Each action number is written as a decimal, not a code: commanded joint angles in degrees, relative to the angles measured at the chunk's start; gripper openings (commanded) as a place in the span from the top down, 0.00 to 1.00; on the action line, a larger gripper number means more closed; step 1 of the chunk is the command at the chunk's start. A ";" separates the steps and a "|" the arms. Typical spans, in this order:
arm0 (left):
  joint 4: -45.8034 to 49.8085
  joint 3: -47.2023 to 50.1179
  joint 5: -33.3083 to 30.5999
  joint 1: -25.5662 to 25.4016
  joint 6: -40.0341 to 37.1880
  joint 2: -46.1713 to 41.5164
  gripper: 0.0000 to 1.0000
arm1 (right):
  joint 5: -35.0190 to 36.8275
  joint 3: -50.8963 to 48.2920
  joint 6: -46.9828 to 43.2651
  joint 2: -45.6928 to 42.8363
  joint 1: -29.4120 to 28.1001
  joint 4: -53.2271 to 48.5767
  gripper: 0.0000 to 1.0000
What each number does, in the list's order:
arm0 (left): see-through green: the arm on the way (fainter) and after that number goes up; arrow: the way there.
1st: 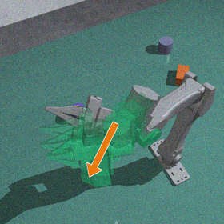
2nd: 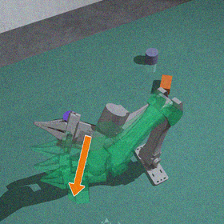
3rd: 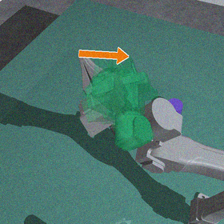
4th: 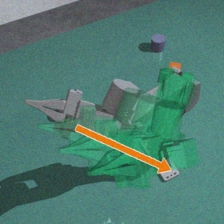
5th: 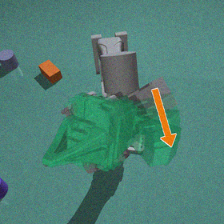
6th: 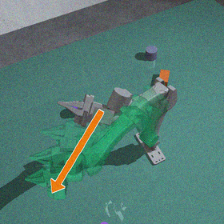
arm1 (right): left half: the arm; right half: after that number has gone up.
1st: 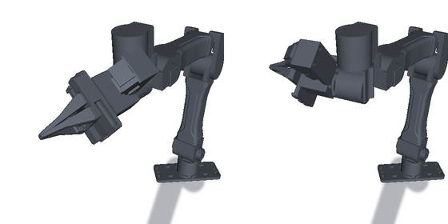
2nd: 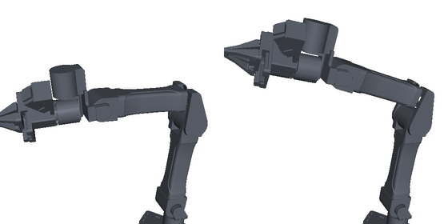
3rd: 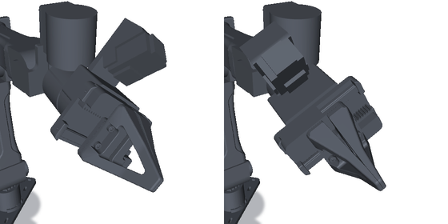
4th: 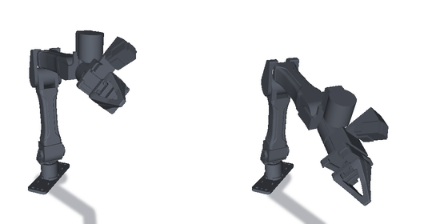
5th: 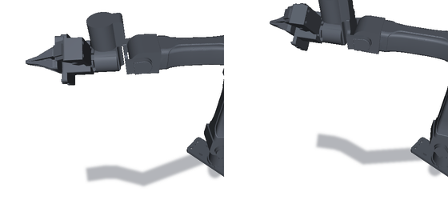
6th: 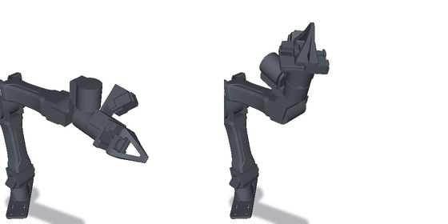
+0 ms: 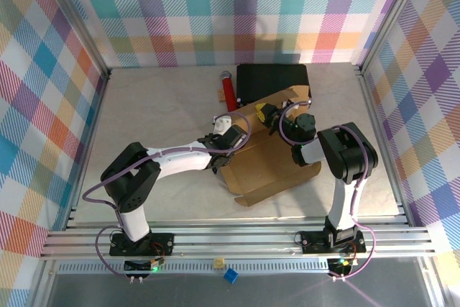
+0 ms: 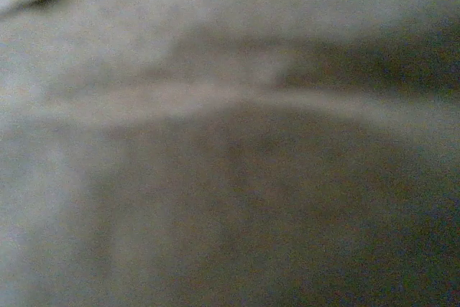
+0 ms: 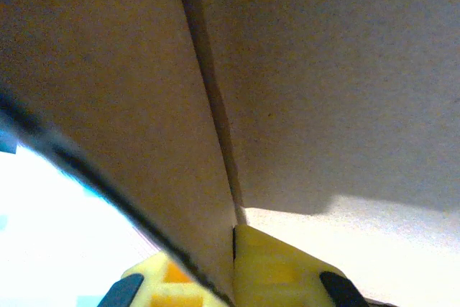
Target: Fold the paper box
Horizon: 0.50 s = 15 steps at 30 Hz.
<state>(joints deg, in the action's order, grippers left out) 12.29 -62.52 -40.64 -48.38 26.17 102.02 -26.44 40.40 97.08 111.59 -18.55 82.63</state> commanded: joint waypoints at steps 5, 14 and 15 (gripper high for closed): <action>5.80 -0.60 -3.86 0.30 2.38 3.64 0.78 | -4.75 -1.92 0.49 -0.23 0.01 -2.52 1.00; 11.99 -5.13 -7.83 0.26 7.31 7.20 1.00 | -4.59 -1.12 0.54 -0.70 0.00 -3.64 1.00; 12.22 -5.48 -7.70 0.30 7.20 7.45 1.00 | -4.67 -0.99 0.65 -0.54 0.02 -3.62 1.00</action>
<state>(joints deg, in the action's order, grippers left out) 17.78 -67.83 -46.78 -48.69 33.06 106.63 -25.91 40.18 97.10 111.22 -18.26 82.11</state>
